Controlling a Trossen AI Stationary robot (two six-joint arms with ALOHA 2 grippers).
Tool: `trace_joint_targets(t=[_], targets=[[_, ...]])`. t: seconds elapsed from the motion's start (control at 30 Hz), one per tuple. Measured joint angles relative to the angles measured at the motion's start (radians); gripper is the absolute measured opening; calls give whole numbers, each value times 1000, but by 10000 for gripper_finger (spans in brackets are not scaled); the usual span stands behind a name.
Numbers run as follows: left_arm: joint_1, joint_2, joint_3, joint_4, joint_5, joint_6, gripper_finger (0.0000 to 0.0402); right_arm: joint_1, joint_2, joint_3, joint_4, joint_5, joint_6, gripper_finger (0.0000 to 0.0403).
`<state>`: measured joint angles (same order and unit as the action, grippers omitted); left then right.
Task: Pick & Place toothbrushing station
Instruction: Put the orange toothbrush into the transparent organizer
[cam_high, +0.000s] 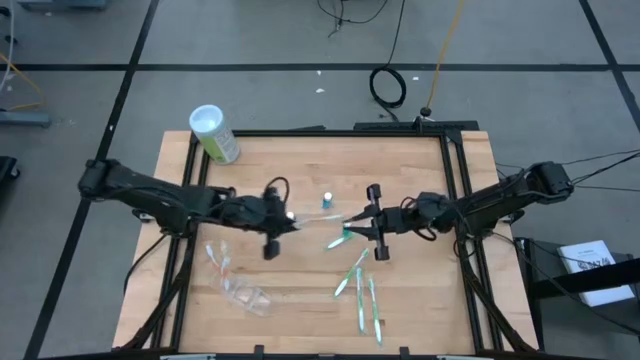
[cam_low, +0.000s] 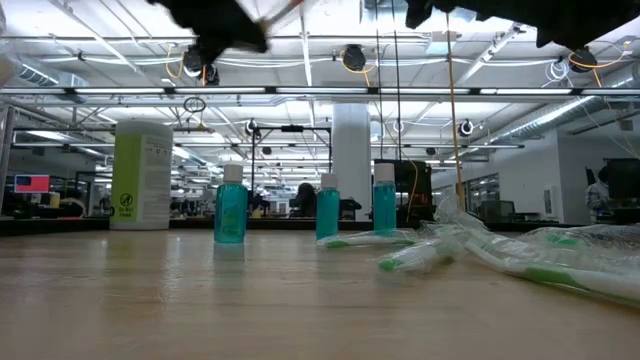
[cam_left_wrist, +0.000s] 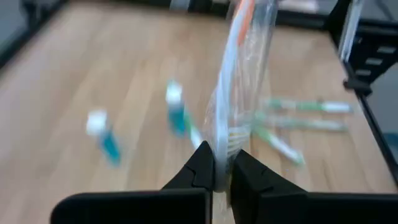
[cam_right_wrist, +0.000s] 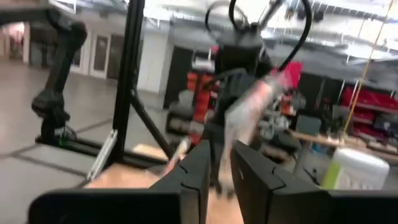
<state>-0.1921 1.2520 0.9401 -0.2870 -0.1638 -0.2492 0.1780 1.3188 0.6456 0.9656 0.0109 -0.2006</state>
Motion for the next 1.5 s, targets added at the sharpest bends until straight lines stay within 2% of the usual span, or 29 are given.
trace_joint_targets(t=[0.17, 0.3, 0.37, 0.5, 0.63, 0.73, 0.87, 1.0, 1.2, 1.5], targets=[[-2, -71, 0, -330, 39, -265, 8, 0, -2, 0, -106, 121, -45, 78], [-4, -52, 0, -485, 101, -393, 13, 0, -1, 0, -160, 148, -30, 122], [-7, -23, 0, -503, 134, -406, 9, 0, -1, 5, -180, 149, -13, 151], [-14, 39, 25, -505, 193, -393, 8, 0, 31, 79, -374, 200, 11, 206], [-42, 96, 102, -505, 175, -316, 9, -10, 106, 190, -520, 218, 58, 246], [-71, 131, 174, -534, 129, -259, 6, -21, 153, 233, -561, 162, 68, 261], [-101, 180, 258, -614, 104, -269, 9, -42, 177, 262, -555, 40, 127, 263], [-108, 231, 317, -697, 127, -290, 6, -48, 188, 278, -589, -15, 118, 254], [-97, 290, 378, -743, 144, -264, 9, -38, 194, 363, -767, -15, 106, 242], [-77, 278, 381, -731, 126, -244, 11, -12, 247, 372, -849, -12, 103, 216]])
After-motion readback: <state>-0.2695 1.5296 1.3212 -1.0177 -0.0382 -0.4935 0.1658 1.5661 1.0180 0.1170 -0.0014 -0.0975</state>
